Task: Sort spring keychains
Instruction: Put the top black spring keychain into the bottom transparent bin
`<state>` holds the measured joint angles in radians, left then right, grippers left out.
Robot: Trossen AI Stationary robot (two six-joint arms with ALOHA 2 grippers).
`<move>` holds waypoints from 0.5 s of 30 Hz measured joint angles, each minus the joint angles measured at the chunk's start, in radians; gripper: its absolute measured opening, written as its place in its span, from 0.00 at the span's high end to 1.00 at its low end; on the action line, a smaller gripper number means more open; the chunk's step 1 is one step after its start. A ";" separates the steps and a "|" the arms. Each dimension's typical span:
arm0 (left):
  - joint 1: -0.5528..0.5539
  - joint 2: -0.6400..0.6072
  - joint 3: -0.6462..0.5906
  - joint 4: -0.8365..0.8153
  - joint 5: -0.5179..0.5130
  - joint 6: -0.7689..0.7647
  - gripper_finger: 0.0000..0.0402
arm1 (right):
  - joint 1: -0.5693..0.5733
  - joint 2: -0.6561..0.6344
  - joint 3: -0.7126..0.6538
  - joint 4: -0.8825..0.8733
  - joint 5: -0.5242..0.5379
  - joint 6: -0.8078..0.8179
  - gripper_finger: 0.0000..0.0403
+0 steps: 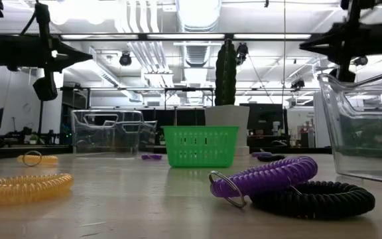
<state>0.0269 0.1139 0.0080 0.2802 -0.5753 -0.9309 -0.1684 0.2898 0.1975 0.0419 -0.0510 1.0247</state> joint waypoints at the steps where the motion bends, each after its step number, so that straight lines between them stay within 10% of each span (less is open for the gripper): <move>1: 0.000 0.000 0.001 -0.001 -0.007 -0.030 1.00 | 0.000 0.052 0.044 -0.046 -0.036 -0.030 0.96; 15: 0.000 0.001 0.002 -0.011 0.037 -0.111 1.00 | -0.007 0.920 0.634 -0.584 -0.182 -0.435 0.52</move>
<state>0.0265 0.1146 0.0097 0.2687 -0.5386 -1.0418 -0.1753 1.2102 0.8311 -0.5419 -0.2326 0.5893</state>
